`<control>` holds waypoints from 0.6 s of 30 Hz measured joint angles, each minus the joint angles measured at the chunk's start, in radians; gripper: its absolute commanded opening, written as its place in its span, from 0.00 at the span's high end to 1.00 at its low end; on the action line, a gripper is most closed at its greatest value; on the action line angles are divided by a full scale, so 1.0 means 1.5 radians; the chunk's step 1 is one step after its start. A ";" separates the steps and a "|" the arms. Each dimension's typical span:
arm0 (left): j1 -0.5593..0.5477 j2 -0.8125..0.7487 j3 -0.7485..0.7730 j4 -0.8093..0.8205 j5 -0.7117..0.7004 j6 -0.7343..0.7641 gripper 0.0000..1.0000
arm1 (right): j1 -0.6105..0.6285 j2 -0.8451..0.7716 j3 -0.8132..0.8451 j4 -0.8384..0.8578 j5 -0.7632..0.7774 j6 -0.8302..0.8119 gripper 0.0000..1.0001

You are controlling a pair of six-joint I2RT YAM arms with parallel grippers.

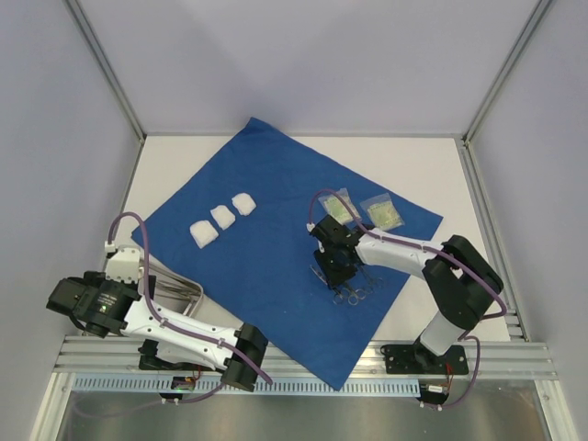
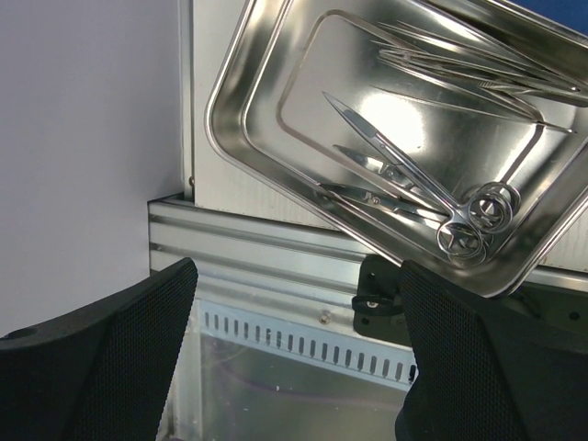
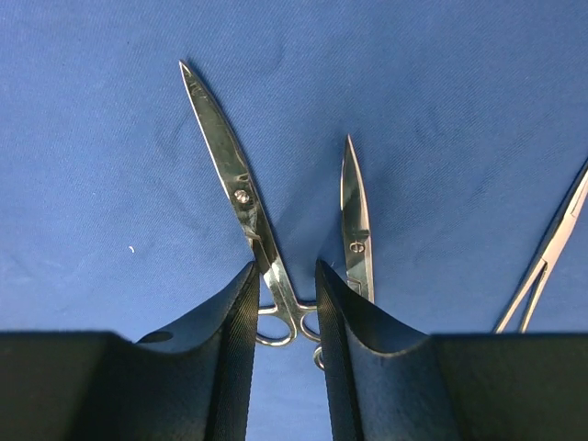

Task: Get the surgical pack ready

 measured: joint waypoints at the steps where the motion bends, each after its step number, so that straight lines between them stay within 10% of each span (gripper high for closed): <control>1: 0.000 0.001 0.000 0.000 0.000 0.000 0.00 | 0.002 0.000 0.000 0.001 0.002 -0.002 0.67; 10: 0.000 -0.008 0.000 0.000 -0.003 0.000 0.00 | 0.021 -0.009 -0.012 0.012 0.026 -0.013 0.68; 18: 0.000 -0.003 0.000 0.000 -0.005 -0.004 0.00 | 0.035 -0.005 -0.010 0.009 0.061 -0.027 0.96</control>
